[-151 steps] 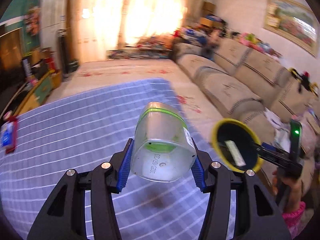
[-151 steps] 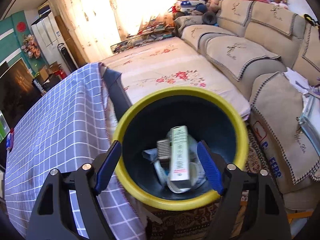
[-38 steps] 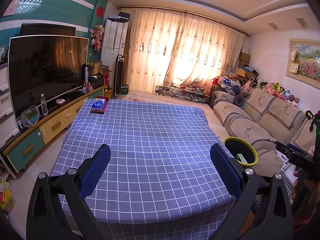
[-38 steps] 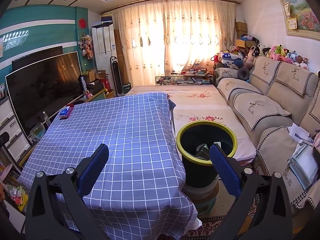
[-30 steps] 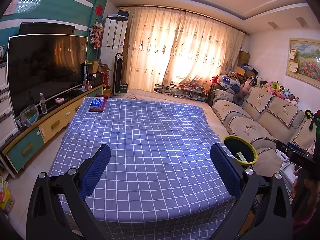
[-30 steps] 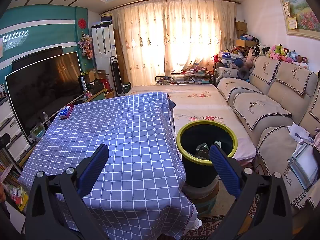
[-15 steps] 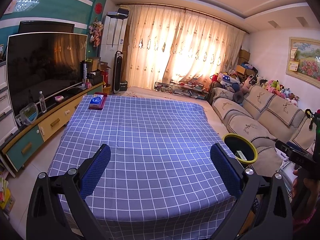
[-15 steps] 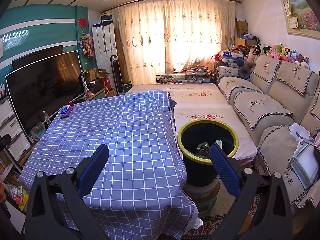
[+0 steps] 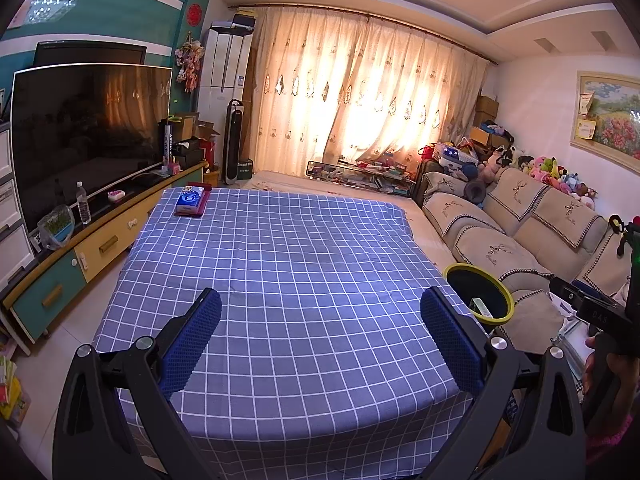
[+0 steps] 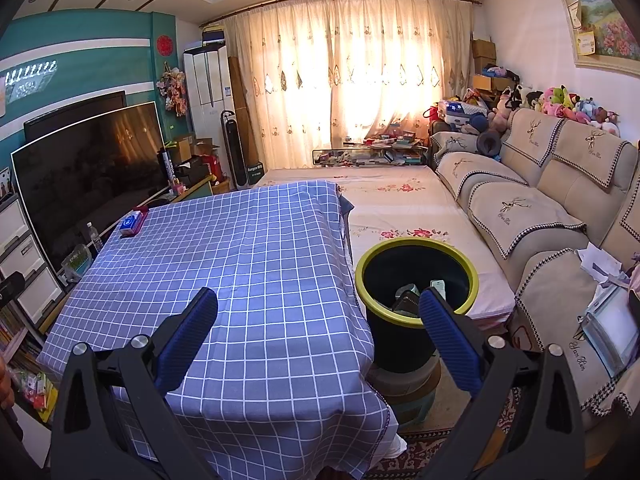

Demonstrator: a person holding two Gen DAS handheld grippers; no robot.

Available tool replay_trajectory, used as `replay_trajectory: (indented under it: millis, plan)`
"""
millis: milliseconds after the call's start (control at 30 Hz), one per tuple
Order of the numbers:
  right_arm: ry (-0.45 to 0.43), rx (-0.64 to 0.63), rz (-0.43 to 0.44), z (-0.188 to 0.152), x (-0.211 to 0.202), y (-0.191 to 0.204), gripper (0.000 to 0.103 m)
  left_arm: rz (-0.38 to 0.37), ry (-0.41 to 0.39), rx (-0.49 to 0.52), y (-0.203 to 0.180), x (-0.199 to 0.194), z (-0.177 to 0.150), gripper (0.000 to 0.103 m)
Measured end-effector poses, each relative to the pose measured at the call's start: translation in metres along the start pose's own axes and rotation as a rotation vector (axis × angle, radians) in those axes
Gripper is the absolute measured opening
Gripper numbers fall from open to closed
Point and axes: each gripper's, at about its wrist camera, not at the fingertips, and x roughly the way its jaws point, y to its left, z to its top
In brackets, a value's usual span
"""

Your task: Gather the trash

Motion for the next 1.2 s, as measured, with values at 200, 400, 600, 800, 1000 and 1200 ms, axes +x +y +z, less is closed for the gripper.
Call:
replay_trajectory:
  millis: [200,400,600,800,1000,1200]
  plan:
    - [0.001,-0.002,0.001,-0.0002,-0.0004,0.0002,0.096,0.000,-0.001,0.000,-0.0005,0.0009,-0.0009,0.098]
    - [0.001,-0.001,0.001,-0.0003,-0.0004,0.0000,0.096,0.000,0.002,0.001,-0.0002,0.0010,-0.0011,0.098]
    - [0.002,-0.001,0.000,-0.0003,-0.0005,0.0001,0.096,-0.001,0.003,0.000,-0.0007,0.0010,-0.0012,0.098]
    - [0.006,-0.001,0.000,0.0000,-0.0004,0.0002,0.096,0.000,0.004,-0.001,-0.0011,0.0017,-0.0017,0.098]
    - [0.007,-0.001,0.000,0.0001,-0.0004,0.0002,0.096,0.001,0.005,0.001,-0.0008,0.0020,-0.0022,0.098]
    - [0.013,0.000,-0.001,-0.0009,0.0020,0.0009,0.096,0.005,0.016,-0.008,-0.0004,0.0068,-0.0043,0.098]
